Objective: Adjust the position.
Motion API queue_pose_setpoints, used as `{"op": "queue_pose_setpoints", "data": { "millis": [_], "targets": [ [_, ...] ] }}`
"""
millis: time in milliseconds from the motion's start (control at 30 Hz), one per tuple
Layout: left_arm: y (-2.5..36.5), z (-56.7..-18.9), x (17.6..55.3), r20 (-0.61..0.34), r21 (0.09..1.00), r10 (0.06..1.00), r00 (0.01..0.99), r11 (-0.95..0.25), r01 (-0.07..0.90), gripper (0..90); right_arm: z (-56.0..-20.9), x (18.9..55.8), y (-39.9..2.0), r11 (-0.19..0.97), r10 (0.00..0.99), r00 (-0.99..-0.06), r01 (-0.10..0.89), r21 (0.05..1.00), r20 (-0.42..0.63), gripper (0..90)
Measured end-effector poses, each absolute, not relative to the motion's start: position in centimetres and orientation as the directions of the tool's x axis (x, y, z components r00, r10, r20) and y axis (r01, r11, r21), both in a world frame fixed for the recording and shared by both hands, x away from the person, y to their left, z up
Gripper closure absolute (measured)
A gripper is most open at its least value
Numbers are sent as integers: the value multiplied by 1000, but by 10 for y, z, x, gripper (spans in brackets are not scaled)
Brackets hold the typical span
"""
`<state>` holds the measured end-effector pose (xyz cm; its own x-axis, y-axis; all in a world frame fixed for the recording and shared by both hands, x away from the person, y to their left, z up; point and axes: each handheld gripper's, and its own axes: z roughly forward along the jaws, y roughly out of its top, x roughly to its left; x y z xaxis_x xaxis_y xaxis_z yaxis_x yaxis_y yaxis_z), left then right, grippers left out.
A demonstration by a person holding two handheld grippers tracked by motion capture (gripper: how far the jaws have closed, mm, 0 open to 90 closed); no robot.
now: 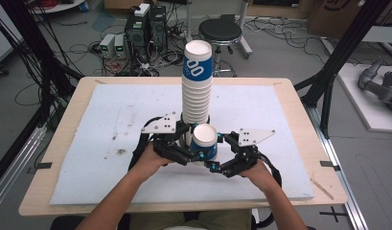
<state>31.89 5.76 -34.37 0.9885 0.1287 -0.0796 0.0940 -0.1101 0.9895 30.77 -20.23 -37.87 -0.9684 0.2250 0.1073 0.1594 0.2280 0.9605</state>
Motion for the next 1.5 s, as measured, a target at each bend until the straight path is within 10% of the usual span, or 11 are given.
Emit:
{"op": "queue_pose_setpoints", "data": {
  "millis": [1500],
  "targets": [
    [69,-342,321,-98,973,157,983,-192,127,142,-373,313,-204,374,214,-972,174,911,97,246]
  ]
}}
